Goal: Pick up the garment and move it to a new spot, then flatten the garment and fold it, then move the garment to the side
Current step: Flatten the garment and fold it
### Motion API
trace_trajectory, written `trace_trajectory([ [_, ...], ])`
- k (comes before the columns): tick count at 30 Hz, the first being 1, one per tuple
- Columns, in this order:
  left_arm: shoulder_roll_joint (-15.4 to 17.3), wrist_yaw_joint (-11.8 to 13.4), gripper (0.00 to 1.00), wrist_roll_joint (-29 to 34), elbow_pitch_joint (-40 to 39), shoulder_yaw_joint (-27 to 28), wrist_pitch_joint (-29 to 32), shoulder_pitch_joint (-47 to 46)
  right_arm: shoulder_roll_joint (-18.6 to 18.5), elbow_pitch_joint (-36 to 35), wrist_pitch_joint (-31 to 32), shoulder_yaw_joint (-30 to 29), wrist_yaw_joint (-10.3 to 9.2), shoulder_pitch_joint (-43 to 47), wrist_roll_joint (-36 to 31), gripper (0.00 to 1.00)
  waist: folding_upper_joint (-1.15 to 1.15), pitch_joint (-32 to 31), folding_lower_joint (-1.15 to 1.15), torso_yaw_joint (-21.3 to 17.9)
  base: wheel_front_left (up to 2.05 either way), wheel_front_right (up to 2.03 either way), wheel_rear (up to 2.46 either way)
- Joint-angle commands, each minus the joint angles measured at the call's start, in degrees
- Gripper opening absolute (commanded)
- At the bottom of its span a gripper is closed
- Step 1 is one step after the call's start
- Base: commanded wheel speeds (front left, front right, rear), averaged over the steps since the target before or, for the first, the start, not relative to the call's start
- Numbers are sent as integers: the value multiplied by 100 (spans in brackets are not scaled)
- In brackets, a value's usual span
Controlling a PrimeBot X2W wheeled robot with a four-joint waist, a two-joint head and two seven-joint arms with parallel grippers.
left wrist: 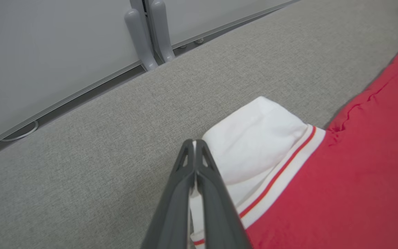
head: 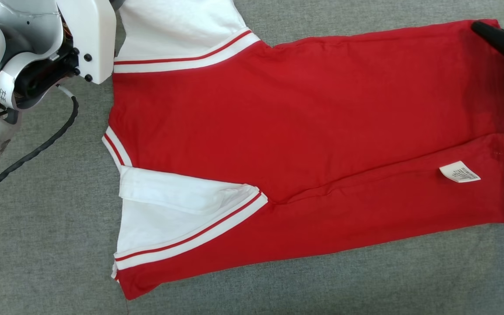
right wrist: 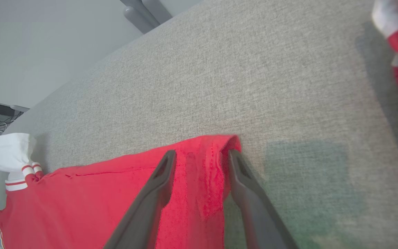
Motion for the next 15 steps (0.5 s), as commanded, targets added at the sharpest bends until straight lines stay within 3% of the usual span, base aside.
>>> trace_trajectory([
  [1, -6, -37, 0, 34, 17, 1, -20, -64, -18, 11, 2, -33, -4, -59, 19, 40, 0, 15, 0, 21, 0, 0, 0],
  [2, -10, -36, 0, 33, 26, 2, -31, -70, -19, 2, -5, -48, -4, -67, 20, 24, 0, 24, 0, 34, 0, 0, 0],
  [3, -13, -47, 0, 33, 34, 2, -37, -72, -29, -18, -19, -67, -4, -79, 24, 24, 0, 31, 0, 47, 0, 0, 0],
  [4, -14, -51, 0, 38, 45, 9, -57, -77, -36, -44, -31, -87, -3, -80, 44, 0, 0, 37, 0, 58, 0, 0, 0],
  [15, -39, -197, 0, -105, 54, 192, -431, -32, -404, -563, -175, -427, -4, 254, 318, 0, 0, -67, 0, 201, 0, 0, 0],
])
